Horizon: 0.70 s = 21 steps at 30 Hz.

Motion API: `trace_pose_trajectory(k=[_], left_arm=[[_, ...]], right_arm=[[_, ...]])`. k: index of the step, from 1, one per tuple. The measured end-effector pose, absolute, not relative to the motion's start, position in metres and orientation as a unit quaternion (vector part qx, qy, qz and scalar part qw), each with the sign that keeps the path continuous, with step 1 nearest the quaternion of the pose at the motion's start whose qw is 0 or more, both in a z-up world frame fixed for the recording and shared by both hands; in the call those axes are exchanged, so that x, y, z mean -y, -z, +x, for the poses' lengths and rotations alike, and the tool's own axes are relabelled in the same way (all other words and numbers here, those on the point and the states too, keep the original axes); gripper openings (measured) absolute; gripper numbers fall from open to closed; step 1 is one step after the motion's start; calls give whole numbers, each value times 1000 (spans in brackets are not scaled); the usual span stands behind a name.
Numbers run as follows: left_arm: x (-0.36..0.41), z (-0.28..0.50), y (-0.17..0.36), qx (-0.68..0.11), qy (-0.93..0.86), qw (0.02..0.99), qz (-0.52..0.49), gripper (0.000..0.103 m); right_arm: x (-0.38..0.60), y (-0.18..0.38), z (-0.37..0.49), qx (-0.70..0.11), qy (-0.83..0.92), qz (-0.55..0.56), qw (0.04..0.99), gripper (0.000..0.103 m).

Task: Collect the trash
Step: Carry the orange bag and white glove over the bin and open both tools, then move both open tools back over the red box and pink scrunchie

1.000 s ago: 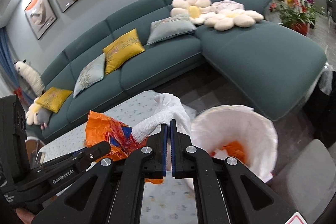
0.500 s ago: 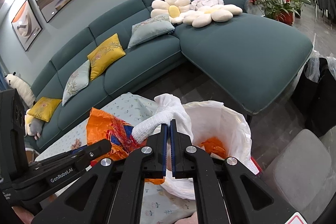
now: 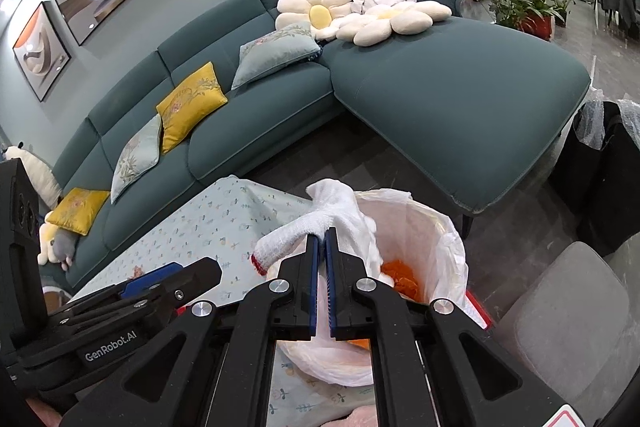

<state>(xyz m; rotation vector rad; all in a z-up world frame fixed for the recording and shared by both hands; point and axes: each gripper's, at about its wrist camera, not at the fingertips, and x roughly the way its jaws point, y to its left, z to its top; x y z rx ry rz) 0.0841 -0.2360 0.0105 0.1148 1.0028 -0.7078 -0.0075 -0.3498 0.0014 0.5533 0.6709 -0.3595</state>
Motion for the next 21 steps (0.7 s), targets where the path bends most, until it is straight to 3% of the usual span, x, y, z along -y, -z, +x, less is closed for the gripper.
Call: trace_pose_trajectory(k=[5,10,13,21], left_arm=[[229,87,-7,-475,320,818,49,56],[216,94,-5,-478,305,823,42,61],[205,98,-4,-480,295,826,34,62],[179,107,-2,-483,275,831,16,62]], right_arm=[[344,0,-3,-326,173,263,891,11],[337,-3,0,-323,175,259,893,36],[331,-4,3,-324,171,257,894,42],[306,-4,11,-334,156,245,897,48]])
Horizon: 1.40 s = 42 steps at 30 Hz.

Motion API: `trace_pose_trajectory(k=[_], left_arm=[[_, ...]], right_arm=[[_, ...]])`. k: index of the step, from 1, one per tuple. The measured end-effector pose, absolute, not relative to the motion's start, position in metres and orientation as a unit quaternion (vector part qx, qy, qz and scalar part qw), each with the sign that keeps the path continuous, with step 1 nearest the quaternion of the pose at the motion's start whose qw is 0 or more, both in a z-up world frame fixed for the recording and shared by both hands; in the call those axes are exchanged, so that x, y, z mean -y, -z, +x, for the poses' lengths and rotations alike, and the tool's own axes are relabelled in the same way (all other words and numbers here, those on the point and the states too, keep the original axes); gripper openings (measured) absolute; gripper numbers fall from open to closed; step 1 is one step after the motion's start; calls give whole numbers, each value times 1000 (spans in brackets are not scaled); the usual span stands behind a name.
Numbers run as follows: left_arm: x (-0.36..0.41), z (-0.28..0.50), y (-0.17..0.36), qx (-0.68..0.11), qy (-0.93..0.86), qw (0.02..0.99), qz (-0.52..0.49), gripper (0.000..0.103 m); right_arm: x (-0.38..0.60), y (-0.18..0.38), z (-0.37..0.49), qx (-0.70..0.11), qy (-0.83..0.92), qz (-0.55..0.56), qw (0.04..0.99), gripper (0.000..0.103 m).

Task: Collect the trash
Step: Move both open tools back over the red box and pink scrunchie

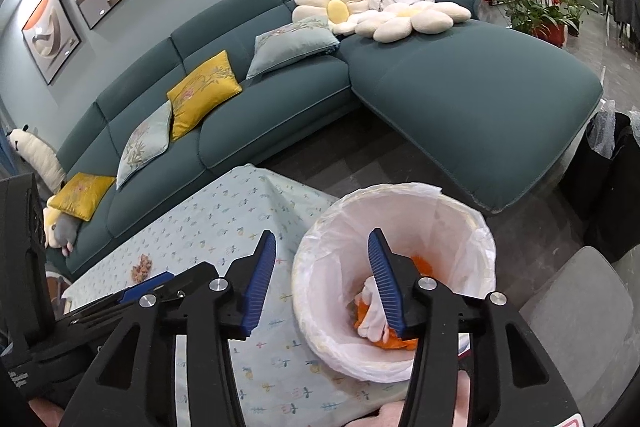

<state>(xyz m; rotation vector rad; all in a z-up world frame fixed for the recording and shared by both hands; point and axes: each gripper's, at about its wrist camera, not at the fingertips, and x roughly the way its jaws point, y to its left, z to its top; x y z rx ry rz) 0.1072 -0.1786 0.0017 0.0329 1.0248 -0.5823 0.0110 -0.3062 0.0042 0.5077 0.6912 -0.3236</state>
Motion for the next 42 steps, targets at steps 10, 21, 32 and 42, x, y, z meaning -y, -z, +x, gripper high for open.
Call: trace_pose_trajectory(k=[10,21,32,42], left_arm=[[141,116,-1,-482,250,840,-3,62],[77,129,6,-475,197,857,-16,74],[-2,146,27,-489,134,861,-34,80],[-76,175,57,-504,72,859,-53,84]], right_arm=[[274,-5,23,-348,136,229,899,55],[222,4,45,-381,91,210,896,63],[158,36,74,-434,46,189,880,71],[115,79,112,-479,36,183,858,82]])
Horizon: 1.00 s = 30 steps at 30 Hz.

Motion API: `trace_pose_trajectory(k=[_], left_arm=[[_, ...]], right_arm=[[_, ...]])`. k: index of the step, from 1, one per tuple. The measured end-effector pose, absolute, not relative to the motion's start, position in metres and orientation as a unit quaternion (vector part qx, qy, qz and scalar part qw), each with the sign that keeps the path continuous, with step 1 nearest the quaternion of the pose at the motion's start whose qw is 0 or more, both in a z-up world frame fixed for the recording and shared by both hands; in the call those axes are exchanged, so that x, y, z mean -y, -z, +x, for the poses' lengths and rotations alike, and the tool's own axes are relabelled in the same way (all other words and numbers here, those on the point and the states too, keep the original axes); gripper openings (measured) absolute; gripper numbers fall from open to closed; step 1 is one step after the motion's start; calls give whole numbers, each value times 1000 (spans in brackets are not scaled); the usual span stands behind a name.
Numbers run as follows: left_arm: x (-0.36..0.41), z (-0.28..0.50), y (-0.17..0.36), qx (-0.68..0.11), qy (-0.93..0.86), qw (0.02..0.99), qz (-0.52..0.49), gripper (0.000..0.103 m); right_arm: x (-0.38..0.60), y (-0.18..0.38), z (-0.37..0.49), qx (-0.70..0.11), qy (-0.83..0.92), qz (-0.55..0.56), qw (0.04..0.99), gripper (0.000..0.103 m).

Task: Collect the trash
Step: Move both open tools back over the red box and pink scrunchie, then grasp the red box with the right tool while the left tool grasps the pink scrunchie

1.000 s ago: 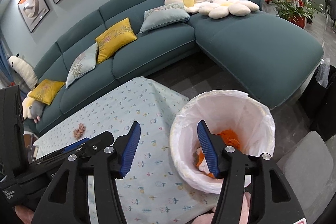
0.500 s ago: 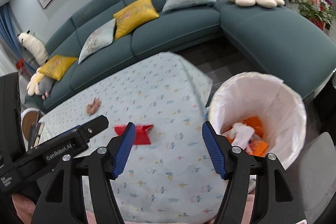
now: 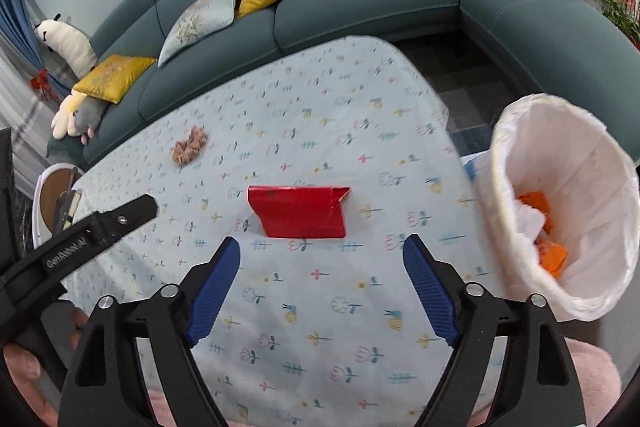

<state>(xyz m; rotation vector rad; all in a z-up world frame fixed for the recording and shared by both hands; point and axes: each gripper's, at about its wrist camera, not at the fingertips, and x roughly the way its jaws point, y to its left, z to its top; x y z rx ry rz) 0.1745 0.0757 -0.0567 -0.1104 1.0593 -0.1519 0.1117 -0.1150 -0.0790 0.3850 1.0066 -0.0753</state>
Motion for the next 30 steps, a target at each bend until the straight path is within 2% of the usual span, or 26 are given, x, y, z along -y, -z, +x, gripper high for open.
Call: trace_pose_trajectory(k=[10,27,29,30], left_arm=[[-122,219,89,-522,38,849,-65,84],[-149,287,127,-535,24,841,-78,87],[-151,301,129,-531,21,843,-80,87],[-152,306,130,-529,20,844,-81,87]], right_arm=[[89,123,162,-519,39,173,836,83],[68,170,226,-535,90,151,826,83],[66,169,231,-531,87,146,830,78],[66,168,235,-529,83,146,832,68]])
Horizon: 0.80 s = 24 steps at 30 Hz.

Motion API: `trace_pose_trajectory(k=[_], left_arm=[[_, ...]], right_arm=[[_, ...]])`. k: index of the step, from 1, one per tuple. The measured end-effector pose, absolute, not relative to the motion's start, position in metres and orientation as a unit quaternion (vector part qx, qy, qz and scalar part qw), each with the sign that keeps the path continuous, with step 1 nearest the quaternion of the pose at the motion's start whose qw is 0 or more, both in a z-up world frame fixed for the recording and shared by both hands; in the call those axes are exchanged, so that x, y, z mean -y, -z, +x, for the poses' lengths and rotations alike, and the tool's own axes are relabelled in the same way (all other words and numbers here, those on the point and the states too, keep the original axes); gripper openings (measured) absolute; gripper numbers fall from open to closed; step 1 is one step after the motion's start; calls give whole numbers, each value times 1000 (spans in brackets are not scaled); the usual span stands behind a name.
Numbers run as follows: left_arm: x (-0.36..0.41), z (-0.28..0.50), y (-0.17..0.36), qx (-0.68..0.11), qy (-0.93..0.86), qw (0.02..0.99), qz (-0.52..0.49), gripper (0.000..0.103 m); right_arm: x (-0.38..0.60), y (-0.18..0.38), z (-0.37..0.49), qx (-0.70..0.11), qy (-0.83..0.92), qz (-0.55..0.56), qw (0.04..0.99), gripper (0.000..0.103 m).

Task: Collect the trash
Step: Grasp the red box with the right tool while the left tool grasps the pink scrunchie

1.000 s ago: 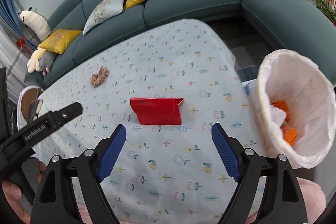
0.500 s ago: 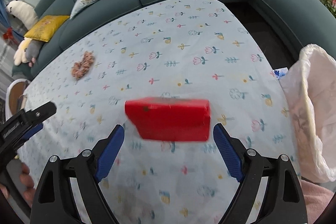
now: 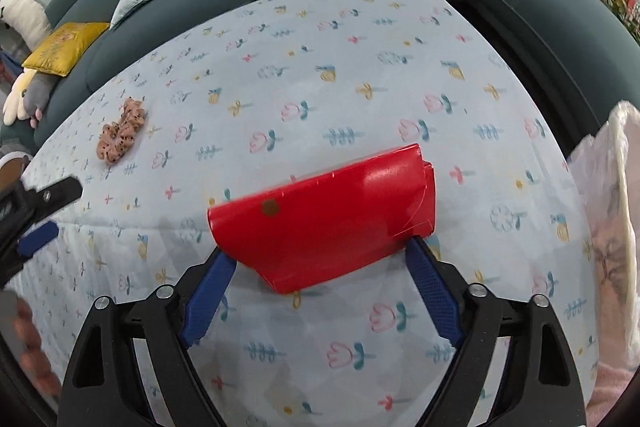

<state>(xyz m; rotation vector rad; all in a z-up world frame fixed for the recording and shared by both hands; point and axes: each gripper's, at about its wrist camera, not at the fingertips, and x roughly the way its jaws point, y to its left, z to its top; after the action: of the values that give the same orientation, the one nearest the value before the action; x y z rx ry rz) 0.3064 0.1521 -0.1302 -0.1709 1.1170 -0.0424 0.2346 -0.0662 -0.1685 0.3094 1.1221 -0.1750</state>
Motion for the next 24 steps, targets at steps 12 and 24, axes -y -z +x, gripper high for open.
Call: trace_pose_trajectory(k=[12,24], left_arm=[[-170,381,154,-531,4,839,-115,69],[-148,379,165,-548,45,829,-104,9]], right_arm=[[59,170,271,-524,48,154,836,1],[60,153,265,-506,47,149,848,34]])
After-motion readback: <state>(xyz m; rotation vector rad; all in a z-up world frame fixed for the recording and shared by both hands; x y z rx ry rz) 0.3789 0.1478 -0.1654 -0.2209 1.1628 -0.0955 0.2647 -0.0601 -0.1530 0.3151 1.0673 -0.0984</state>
